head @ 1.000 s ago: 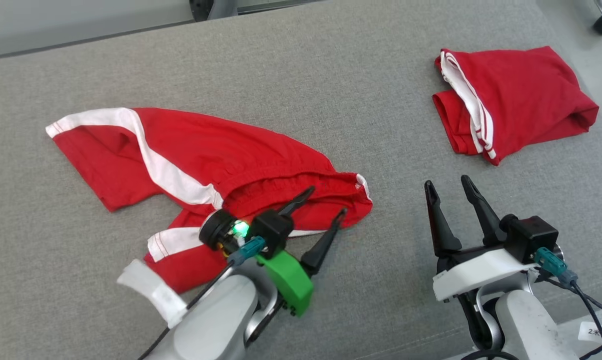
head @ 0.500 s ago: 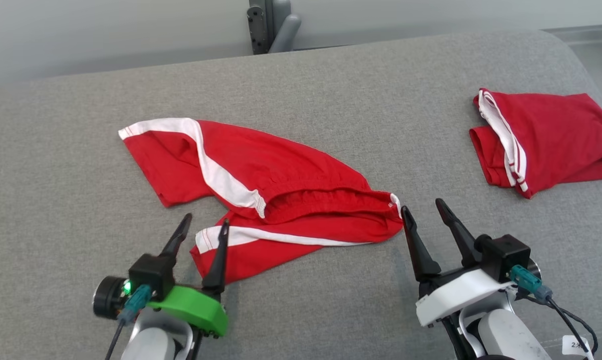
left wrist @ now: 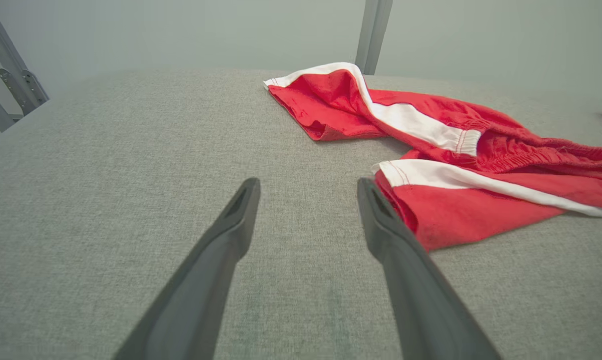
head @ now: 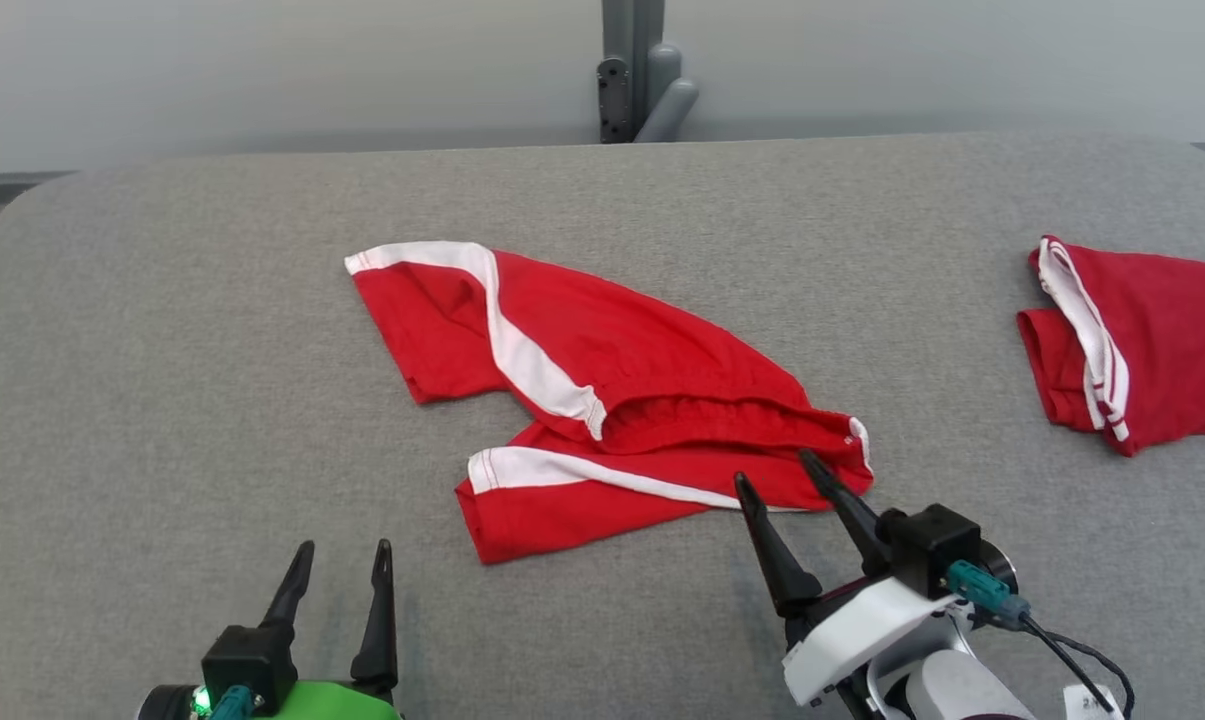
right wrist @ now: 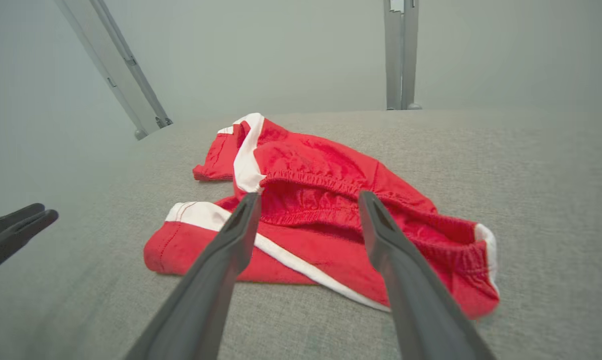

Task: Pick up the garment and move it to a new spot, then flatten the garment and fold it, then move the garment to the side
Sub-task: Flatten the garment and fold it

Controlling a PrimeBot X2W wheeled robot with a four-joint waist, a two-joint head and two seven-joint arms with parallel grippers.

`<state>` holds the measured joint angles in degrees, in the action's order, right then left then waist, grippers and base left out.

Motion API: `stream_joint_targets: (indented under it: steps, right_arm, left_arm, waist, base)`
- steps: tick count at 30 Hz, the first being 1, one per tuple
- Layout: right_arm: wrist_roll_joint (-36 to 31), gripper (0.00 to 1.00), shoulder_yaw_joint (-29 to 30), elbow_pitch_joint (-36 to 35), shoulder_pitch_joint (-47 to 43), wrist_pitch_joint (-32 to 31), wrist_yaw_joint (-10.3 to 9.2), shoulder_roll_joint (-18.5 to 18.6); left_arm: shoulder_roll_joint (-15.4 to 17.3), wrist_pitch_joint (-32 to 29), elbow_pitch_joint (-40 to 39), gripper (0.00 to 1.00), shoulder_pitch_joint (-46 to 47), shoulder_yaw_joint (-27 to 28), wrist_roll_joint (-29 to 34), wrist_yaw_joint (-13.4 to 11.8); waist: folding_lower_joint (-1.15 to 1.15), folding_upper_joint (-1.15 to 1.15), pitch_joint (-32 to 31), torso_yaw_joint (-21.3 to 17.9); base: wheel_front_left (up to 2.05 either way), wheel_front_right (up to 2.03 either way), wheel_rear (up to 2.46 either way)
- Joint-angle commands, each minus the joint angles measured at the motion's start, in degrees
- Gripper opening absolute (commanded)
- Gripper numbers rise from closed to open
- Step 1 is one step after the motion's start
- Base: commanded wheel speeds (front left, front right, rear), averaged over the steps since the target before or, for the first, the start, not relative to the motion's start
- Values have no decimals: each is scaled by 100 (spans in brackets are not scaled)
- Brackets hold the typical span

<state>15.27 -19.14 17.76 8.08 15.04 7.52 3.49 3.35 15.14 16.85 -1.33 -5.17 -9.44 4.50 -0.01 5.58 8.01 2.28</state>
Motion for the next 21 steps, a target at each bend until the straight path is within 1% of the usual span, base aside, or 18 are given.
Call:
stream_joint_targets:
  steps: [1,3,4,8,13,18,21]
  right_arm:
    - [93,100,-102,74,171,2,-6,58]
    - [196,100,-280,216,358,2,-6,94]
    - [196,100,-280,216,358,2,-6,94]
    - [347,100,-487,643,804,2,-7,193]
    - [444,100,-489,1197,1238,2,-6,242]
    - [586,100,-374,1677,1496,2,-6,261]
    - [657,100,-353,1834,1628,2,-6,257]
  left_arm:
    - [-7,-2,25,100,21,-29,57,47]
    - [-25,-3,37,100,120,-87,46,71]
    - [-25,-3,37,100,120,-87,46,71]
    - [-43,-3,69,100,236,-263,-104,87]
    - [-41,-2,77,100,324,-401,-293,-10]
    - [-42,-3,56,100,344,-486,-396,-78]
    - [-41,-3,35,100,377,-535,-457,-103]
  waist:
    - [1,0,140,406]
    - [1,0,244,644]
    - [1,0,244,644]
    - [1,0,466,1111]
    - [1,0,698,1578]
    - [1,0,877,1854]
    - [1,0,971,1929]
  base:
    - [0,0,0]
    - [0,0,0]
    - [0,0,0]
    - [0,0,0]
    - [0,0,0]
    - [0,0,0]
    - [0,0,0]
